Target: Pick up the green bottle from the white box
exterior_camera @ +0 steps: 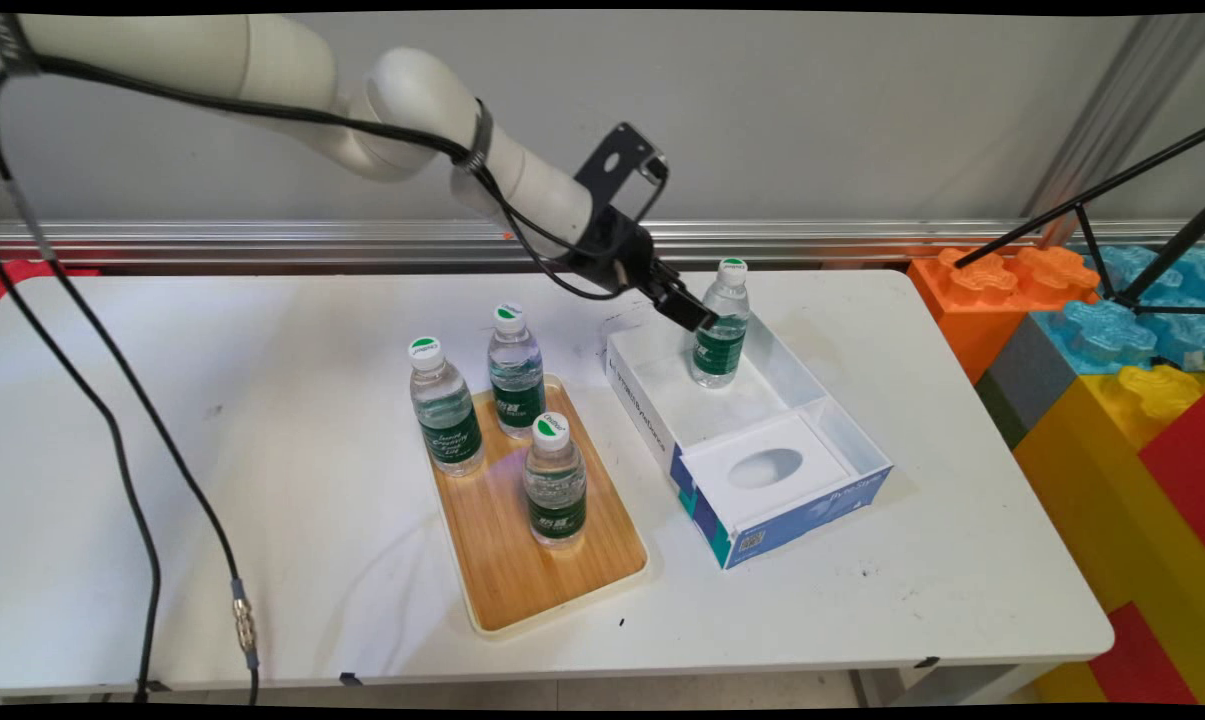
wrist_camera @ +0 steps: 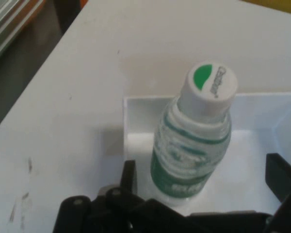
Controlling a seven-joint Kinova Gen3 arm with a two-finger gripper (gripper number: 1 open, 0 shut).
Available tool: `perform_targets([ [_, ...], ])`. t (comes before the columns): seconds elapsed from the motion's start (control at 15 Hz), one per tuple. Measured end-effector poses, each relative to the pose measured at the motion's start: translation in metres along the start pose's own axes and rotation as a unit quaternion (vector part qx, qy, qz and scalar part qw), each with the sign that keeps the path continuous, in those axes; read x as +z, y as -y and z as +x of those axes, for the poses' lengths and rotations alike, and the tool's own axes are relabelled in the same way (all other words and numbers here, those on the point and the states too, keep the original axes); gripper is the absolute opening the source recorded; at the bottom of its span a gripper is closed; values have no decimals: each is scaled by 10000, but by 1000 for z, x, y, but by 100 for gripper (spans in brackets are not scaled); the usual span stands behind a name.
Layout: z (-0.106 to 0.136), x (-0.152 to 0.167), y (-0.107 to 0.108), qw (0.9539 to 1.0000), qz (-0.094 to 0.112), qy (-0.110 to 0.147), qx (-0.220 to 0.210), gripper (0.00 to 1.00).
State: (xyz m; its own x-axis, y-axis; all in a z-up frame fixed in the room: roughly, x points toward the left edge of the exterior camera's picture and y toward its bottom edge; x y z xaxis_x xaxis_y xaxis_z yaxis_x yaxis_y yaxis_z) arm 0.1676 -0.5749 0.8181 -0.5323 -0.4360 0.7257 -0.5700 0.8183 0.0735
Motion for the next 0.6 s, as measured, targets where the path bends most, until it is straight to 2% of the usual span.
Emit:
perform_targets([
  [0.27, -2, 23, 0, 9994, -46, -143, 299, 100],
  [0.6, -3, 45, 3, 9987, -31, -274, 439, 100],
])
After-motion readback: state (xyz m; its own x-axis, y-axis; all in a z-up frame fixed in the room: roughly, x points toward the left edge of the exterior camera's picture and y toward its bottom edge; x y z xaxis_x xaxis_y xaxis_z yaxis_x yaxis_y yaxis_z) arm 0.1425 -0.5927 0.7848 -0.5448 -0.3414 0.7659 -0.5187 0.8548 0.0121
